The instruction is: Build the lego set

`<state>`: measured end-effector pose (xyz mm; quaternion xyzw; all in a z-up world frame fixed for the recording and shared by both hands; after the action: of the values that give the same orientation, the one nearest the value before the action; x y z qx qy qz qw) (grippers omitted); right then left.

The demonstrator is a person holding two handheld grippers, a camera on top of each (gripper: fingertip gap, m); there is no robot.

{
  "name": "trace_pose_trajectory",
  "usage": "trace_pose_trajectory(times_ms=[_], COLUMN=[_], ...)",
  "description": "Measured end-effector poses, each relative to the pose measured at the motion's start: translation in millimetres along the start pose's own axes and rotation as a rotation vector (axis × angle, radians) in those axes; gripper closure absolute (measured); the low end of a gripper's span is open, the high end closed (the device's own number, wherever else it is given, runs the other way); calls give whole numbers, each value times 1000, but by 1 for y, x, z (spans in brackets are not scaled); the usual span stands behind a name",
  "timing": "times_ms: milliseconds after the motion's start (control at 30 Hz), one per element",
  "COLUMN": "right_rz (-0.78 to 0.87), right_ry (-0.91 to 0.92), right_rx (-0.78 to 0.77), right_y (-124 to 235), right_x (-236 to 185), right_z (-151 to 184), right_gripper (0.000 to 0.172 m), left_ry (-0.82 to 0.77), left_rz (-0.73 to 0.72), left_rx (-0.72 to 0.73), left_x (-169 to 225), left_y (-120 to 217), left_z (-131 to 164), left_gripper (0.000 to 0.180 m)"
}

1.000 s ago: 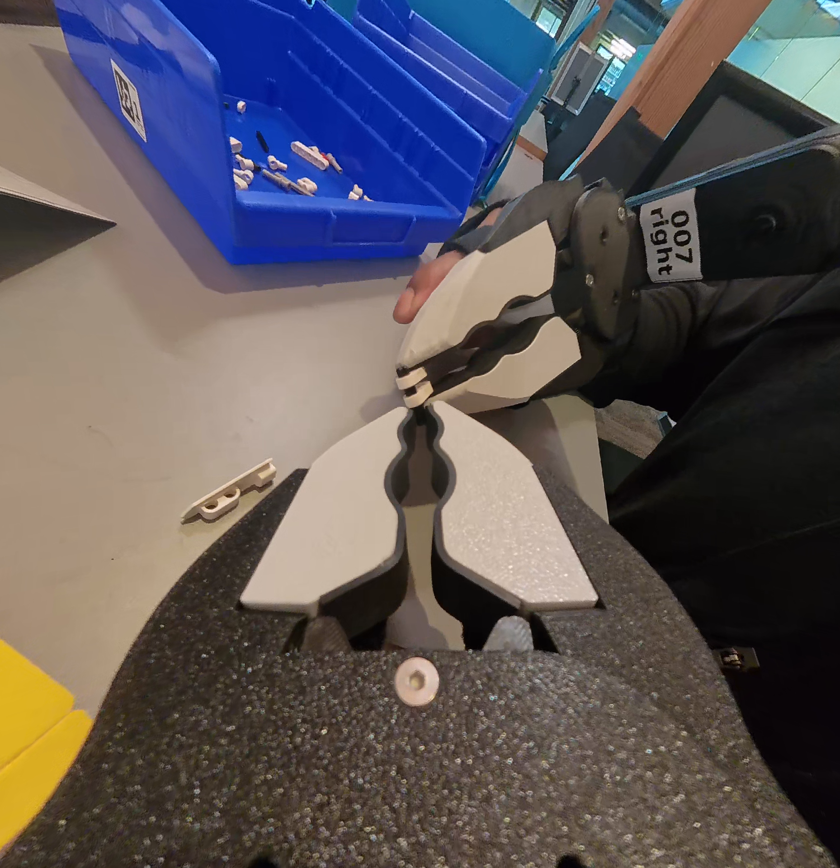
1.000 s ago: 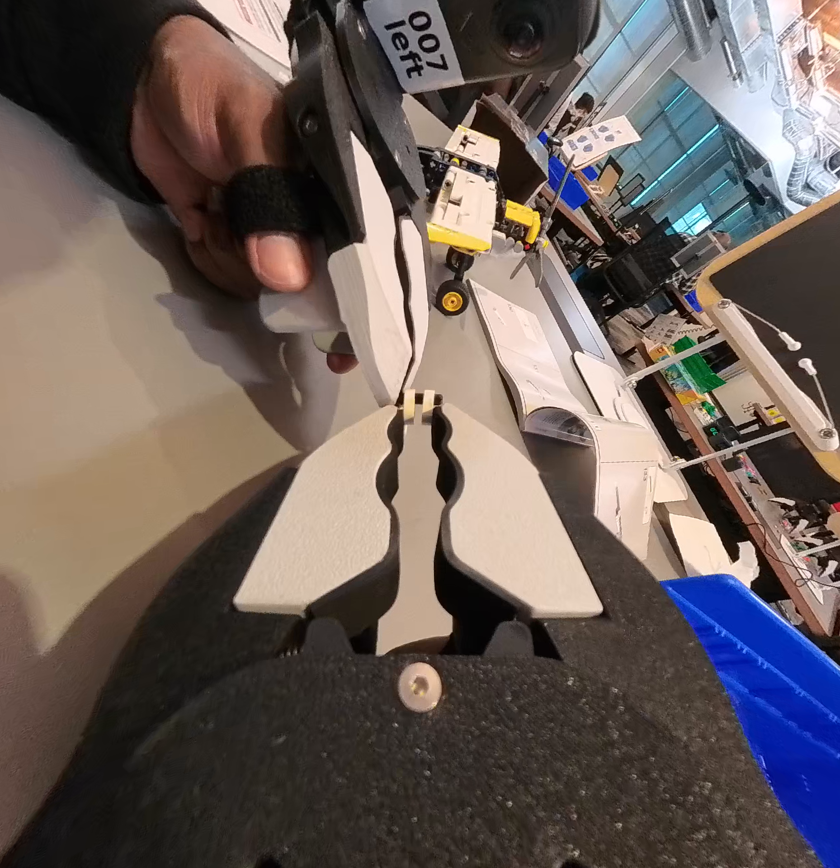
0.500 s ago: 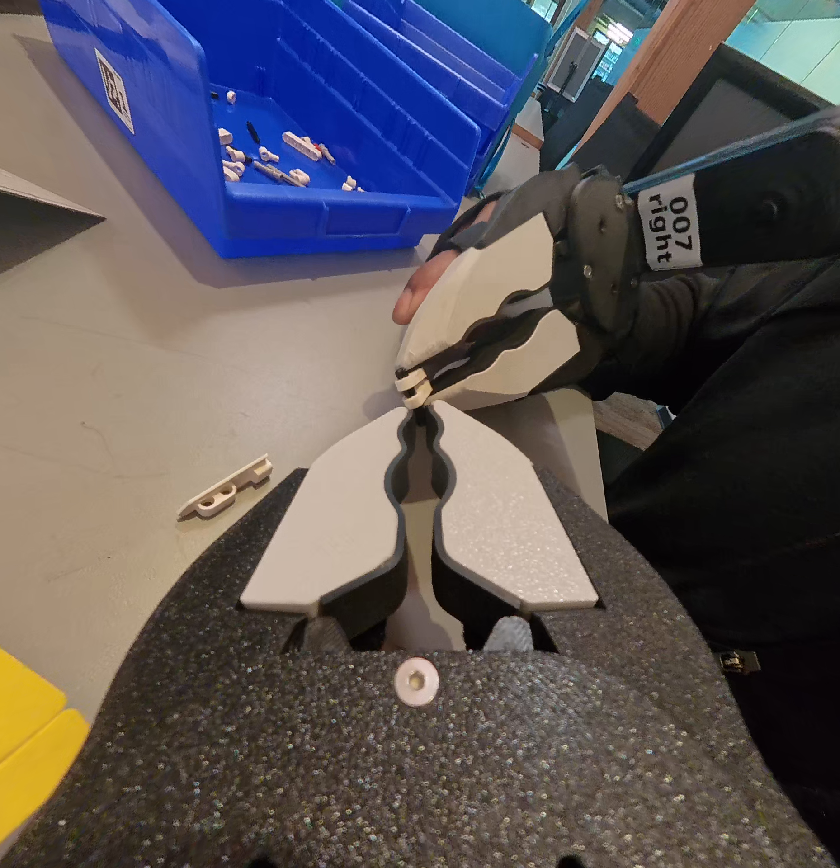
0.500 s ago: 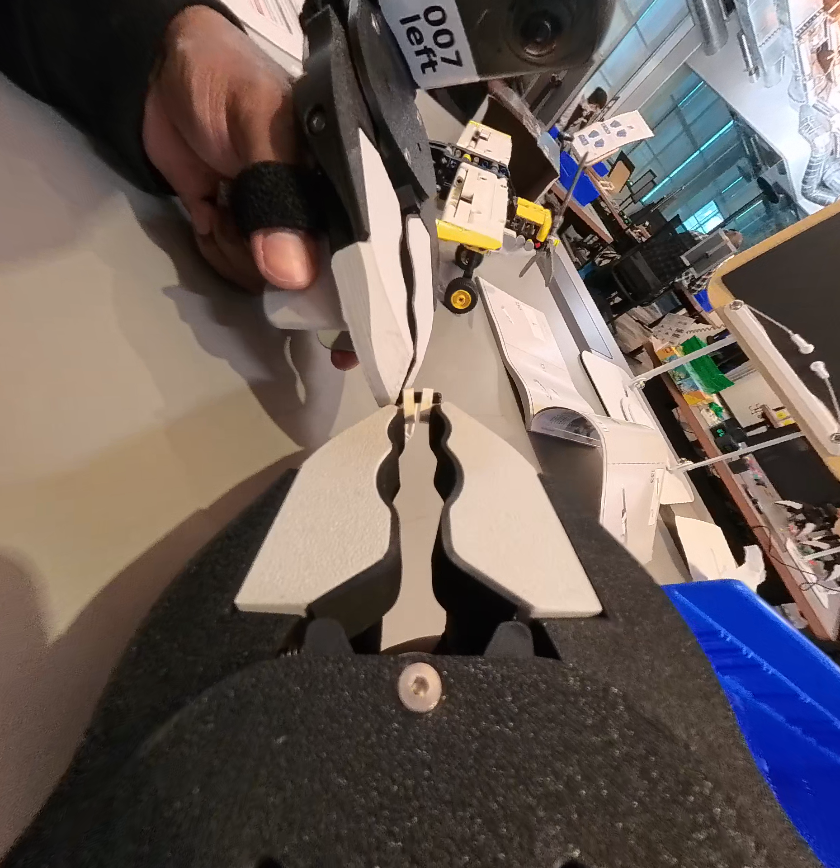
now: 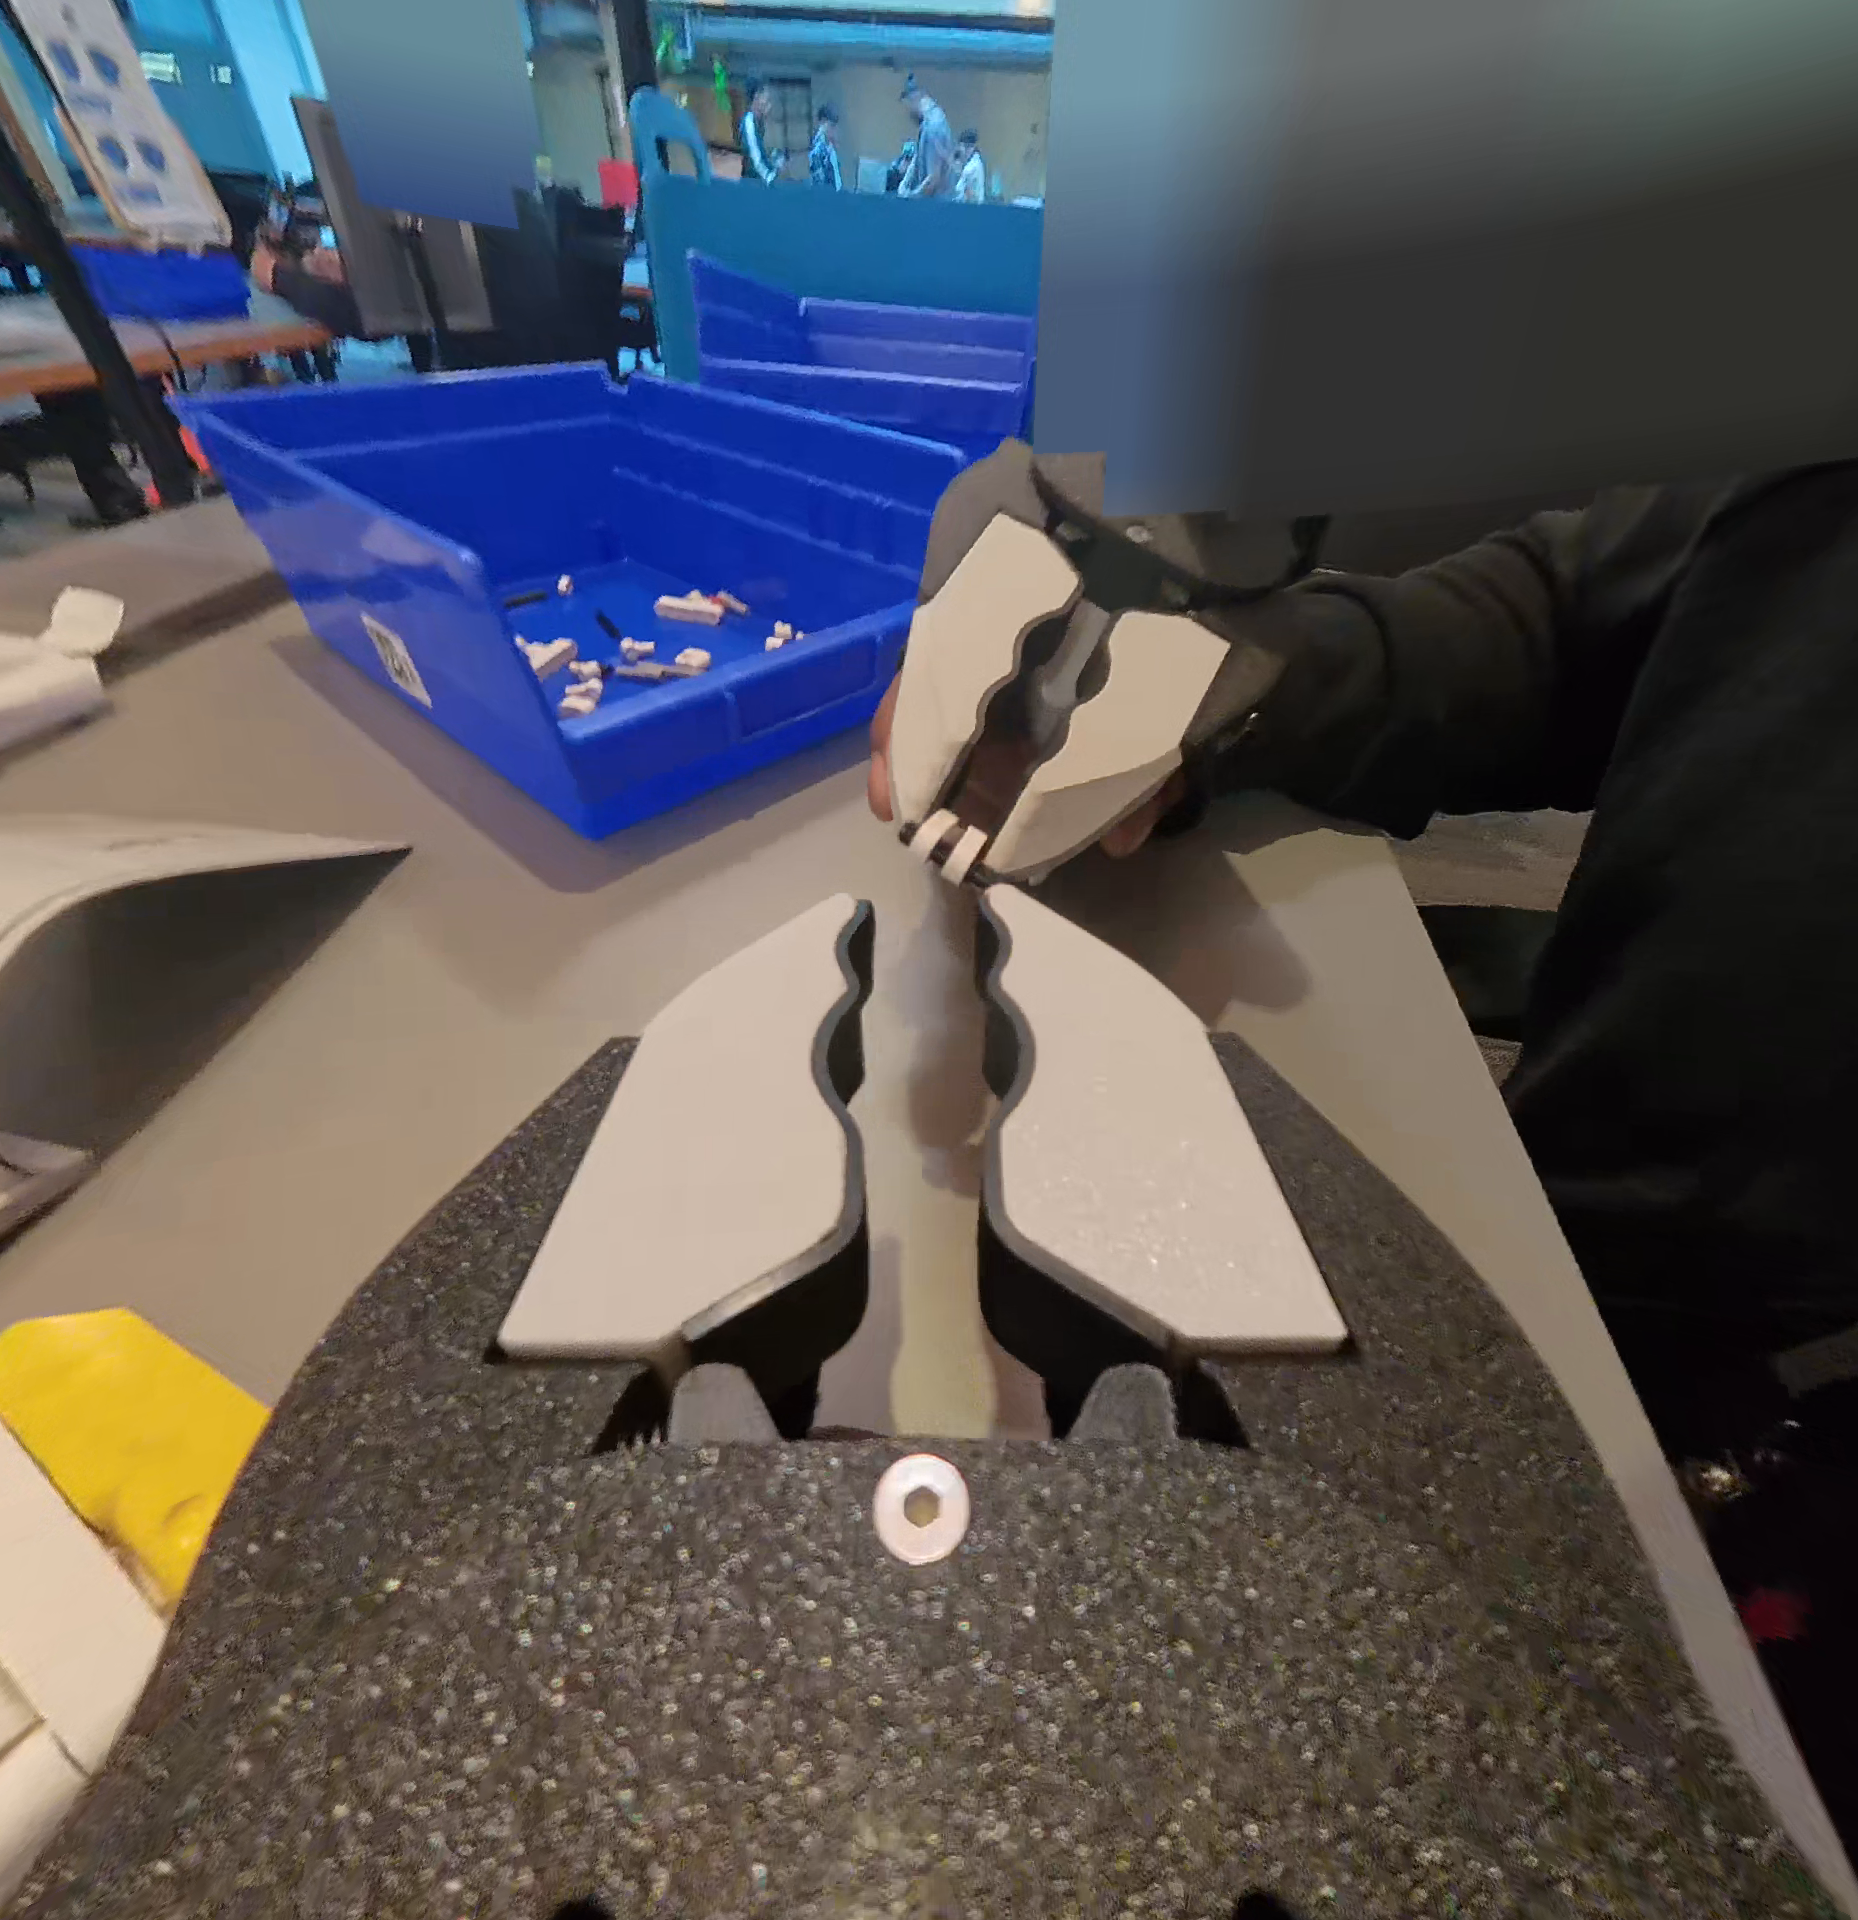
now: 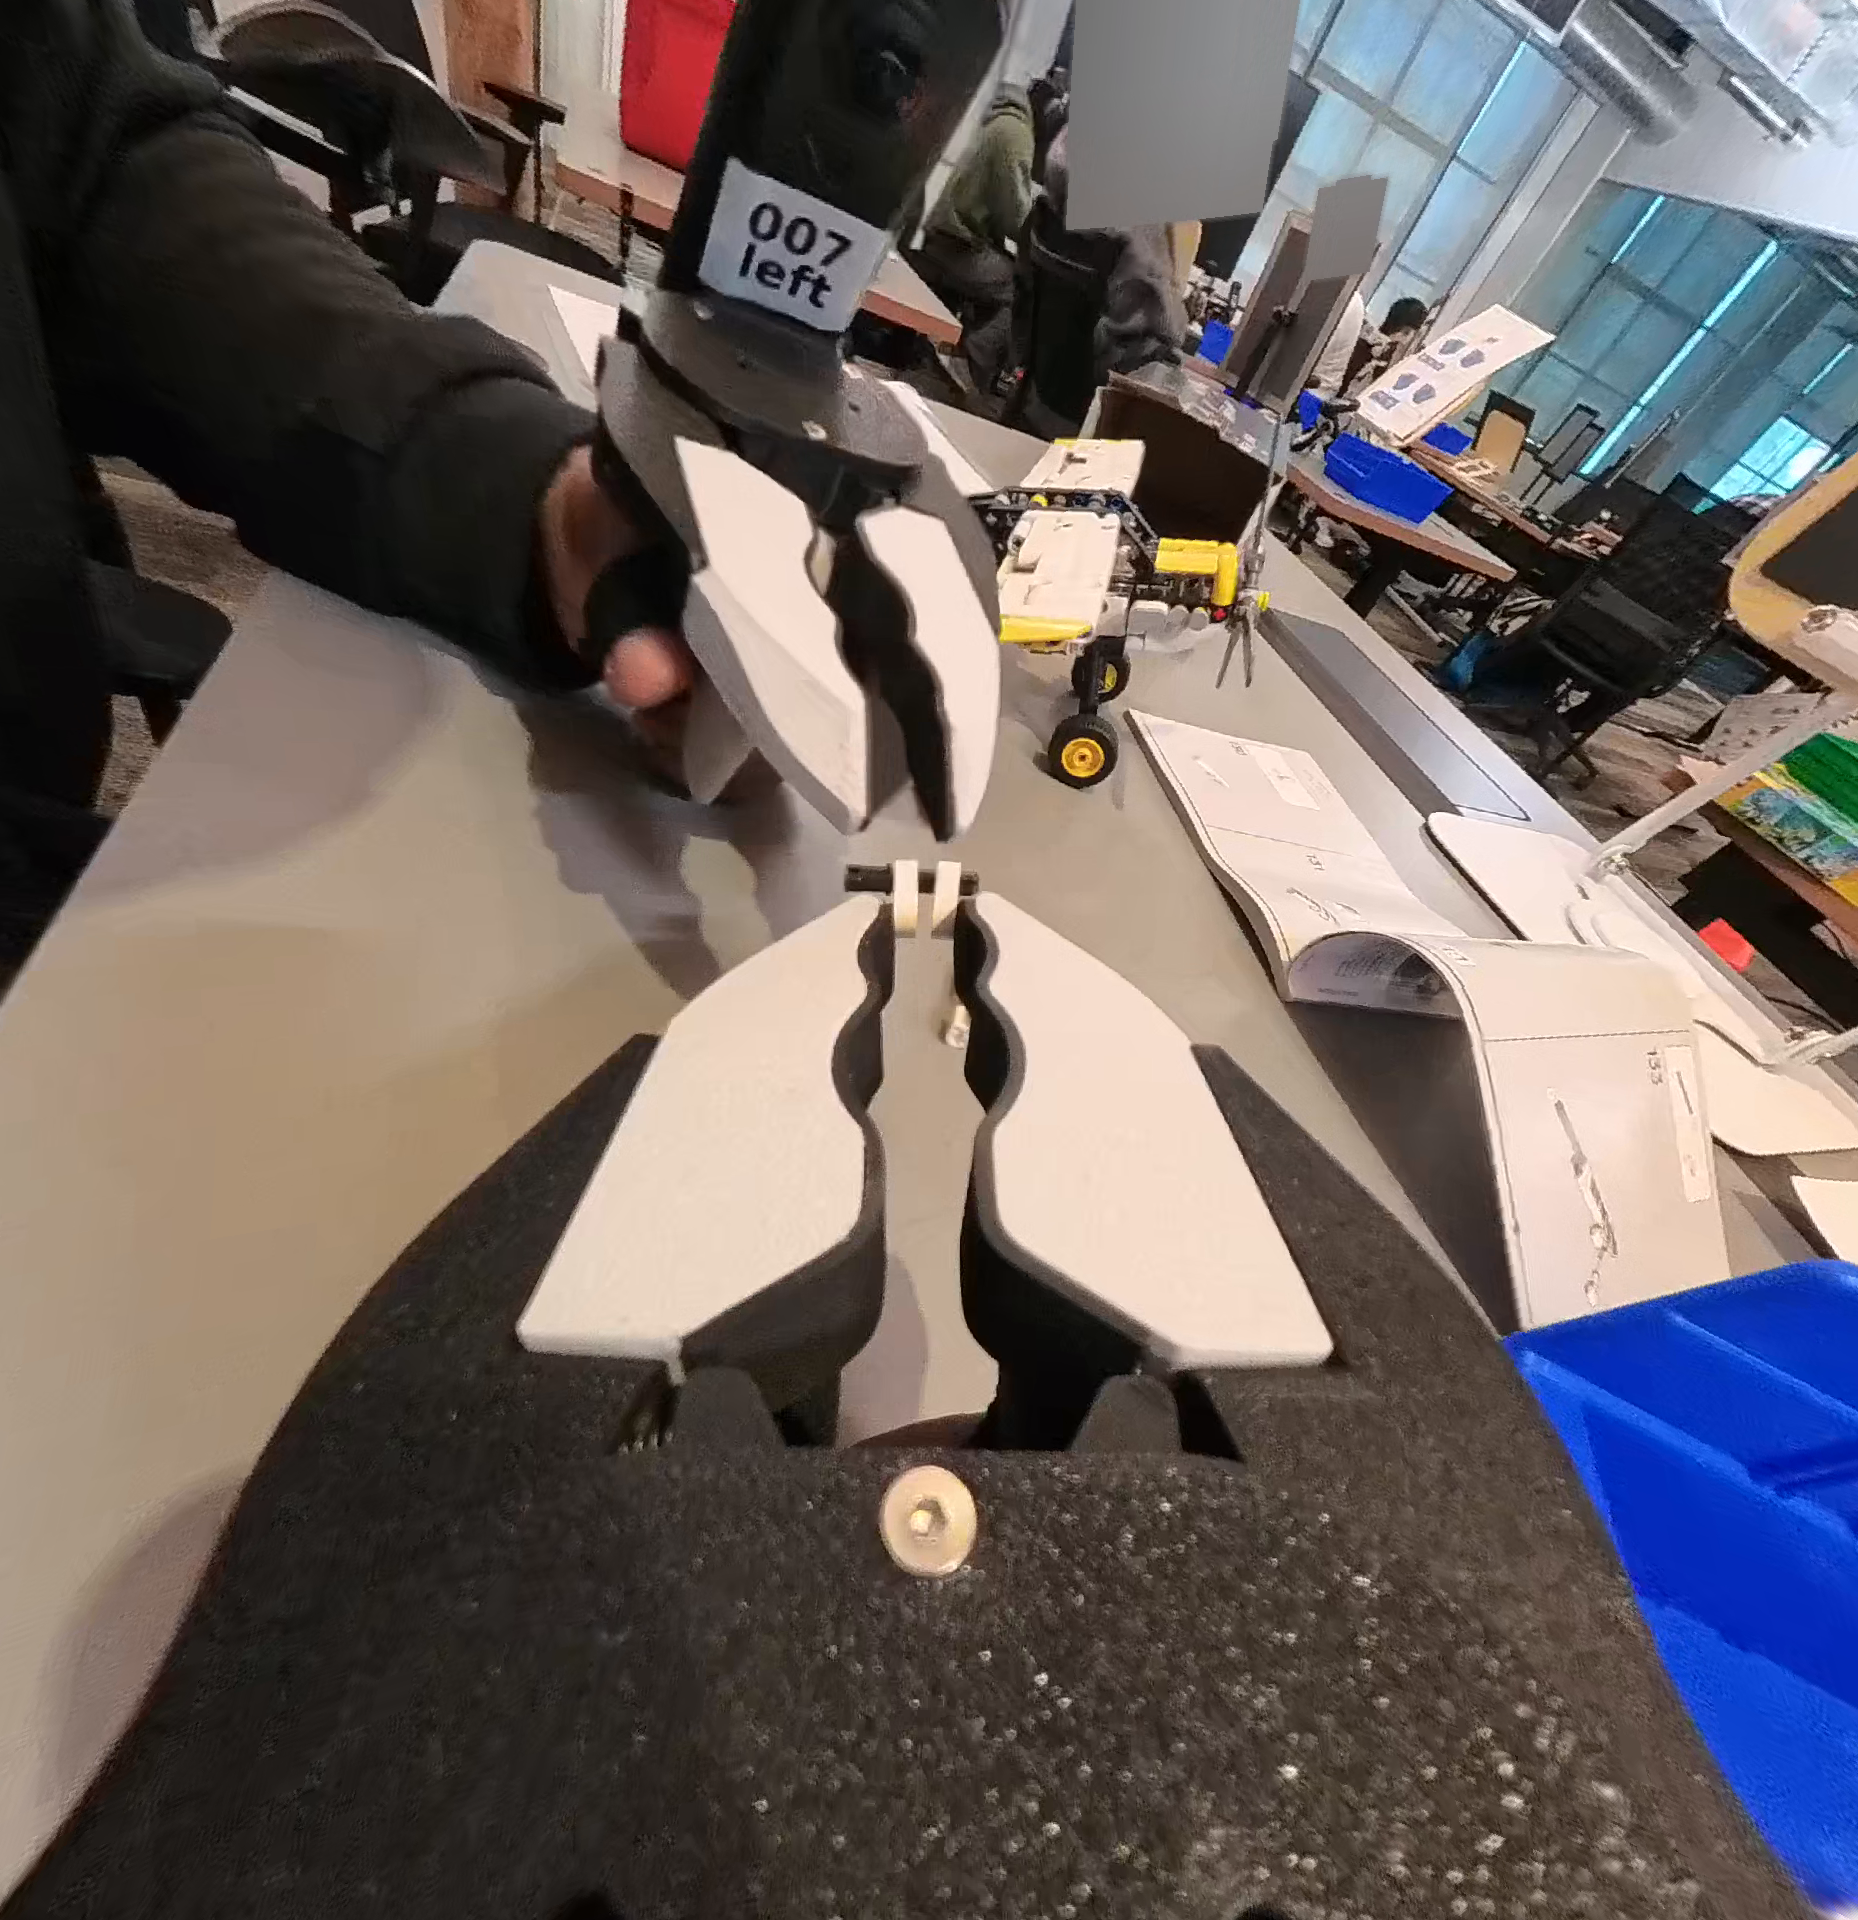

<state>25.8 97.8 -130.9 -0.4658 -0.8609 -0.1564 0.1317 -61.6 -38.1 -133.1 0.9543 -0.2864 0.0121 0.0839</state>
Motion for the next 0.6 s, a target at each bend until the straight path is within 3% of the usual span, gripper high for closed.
trace_pose_trajectory(times_ms=[200, 600], right_rz=[-55, -101], right_ry=[-11, -51], right_rx=[31, 42], right_y=[1, 1], right_x=[-6, -9], right_z=[-3, -4], right_gripper=[161, 161], left_ry=[-140, -208], left_rz=[40, 79], left_rx=[24, 46], left_x=[10, 14], left_y=[-5, -6], left_z=[-1, -1], left_gripper=[161, 159])
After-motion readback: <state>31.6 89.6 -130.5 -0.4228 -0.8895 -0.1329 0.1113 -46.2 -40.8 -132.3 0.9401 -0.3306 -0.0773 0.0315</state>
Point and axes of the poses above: each gripper's, where its closed fingertips meet, y back along the fingers, z out of its underside, x = y × z across the jaws, the point moved 8 cm from there along y, back along the fingers, and after that the axes turned 11 degrees about z, right-handed, at the moved point
